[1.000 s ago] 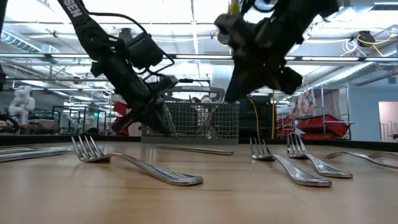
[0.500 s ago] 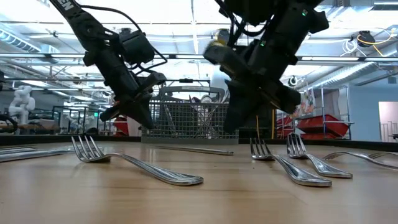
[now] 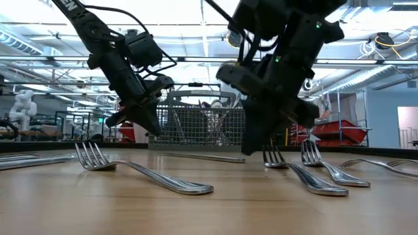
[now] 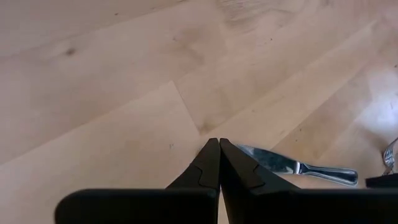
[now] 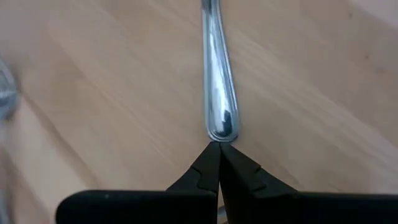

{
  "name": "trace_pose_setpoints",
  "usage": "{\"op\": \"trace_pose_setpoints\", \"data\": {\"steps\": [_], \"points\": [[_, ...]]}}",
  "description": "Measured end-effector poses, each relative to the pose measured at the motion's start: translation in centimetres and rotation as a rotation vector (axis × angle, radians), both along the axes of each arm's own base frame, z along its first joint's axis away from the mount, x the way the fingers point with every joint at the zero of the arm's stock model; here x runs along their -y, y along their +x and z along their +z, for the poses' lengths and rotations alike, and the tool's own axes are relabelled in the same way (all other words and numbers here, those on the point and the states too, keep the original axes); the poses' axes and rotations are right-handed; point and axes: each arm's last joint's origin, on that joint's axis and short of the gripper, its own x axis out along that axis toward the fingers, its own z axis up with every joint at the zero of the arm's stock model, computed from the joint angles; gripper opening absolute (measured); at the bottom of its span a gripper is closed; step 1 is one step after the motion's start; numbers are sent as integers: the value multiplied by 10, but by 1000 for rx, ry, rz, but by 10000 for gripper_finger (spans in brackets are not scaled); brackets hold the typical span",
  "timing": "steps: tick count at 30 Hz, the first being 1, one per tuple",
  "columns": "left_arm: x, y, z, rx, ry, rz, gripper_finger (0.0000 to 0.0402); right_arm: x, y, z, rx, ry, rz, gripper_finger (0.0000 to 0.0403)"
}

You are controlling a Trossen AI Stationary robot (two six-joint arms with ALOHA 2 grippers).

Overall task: Sort silverware
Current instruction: Put the silver knife into the gray utensil holder

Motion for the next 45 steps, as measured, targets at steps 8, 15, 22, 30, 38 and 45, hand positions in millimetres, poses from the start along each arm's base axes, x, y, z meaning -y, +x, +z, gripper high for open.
{"op": "trace_pose_setpoints", "data": {"steps": [8, 15, 22, 30, 38, 45], "points": [[0, 0, 0, 2, 1, 0, 8, 1, 1, -2, -2, -13, 16, 0], [0, 0, 0, 6, 2, 0, 8, 5, 12, 9, 36, -41, 68, 0], [0, 1, 0, 7, 3, 0, 8, 18, 12, 7, 0, -69, 79, 0], [0, 1, 0, 6, 3, 0, 8, 20, 12, 7, 2, -56, 88, 0], [0, 1, 0, 6, 3, 0, 8, 20, 13, 6, -2, -60, 98, 0], [0, 0, 0, 6, 3, 1, 8, 15, 14, -5, -24, -48, 111, 0]]}}
